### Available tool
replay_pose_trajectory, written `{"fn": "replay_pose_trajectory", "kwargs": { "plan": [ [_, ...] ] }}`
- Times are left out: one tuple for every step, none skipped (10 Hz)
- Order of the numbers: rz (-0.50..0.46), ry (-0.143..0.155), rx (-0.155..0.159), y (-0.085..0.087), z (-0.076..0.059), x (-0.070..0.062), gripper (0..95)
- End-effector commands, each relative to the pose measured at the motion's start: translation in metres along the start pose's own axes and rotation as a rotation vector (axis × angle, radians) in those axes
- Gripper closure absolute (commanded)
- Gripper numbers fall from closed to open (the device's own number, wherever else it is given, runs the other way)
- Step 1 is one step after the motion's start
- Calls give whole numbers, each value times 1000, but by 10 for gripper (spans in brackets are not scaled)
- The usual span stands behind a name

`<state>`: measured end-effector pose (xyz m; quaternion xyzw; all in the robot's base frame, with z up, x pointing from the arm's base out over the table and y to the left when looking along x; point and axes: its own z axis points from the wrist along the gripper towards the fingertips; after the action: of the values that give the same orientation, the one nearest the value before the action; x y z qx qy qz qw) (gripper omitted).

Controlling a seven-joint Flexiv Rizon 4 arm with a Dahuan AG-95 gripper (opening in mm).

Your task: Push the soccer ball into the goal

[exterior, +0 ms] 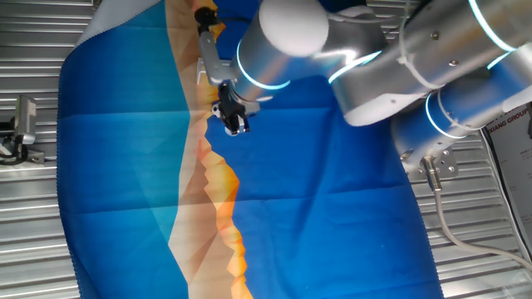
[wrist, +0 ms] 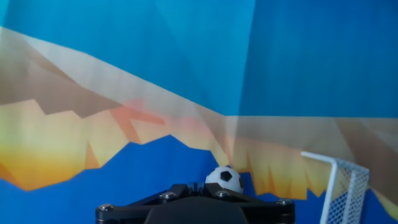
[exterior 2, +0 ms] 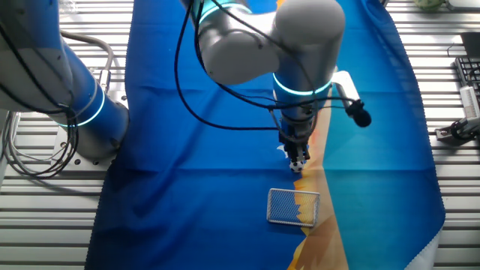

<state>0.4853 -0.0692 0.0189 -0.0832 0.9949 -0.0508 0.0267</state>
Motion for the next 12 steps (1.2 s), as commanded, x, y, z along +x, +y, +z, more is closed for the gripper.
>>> {"fn": "replay_pose_trajectory", "kwargs": {
  "plan": [
    [124,-21,-165,1,4,-3,950],
    [122,-21,-161,1,4,-4,950],
    [124,-23,-164,2,4,-5,950],
    [125,-24,-165,4,4,-8,950],
    [128,-27,-165,7,5,-10,950],
    [133,-28,-162,12,5,-13,950],
    [136,-29,-162,15,5,-15,950],
    [138,-29,-165,17,5,-16,950],
    [139,-29,-166,18,6,-17,950],
    [140,-27,-162,20,5,-18,950],
    [141,-24,-164,20,2,-18,950],
    [140,-23,-164,20,-1,-18,950]
  ]
}}
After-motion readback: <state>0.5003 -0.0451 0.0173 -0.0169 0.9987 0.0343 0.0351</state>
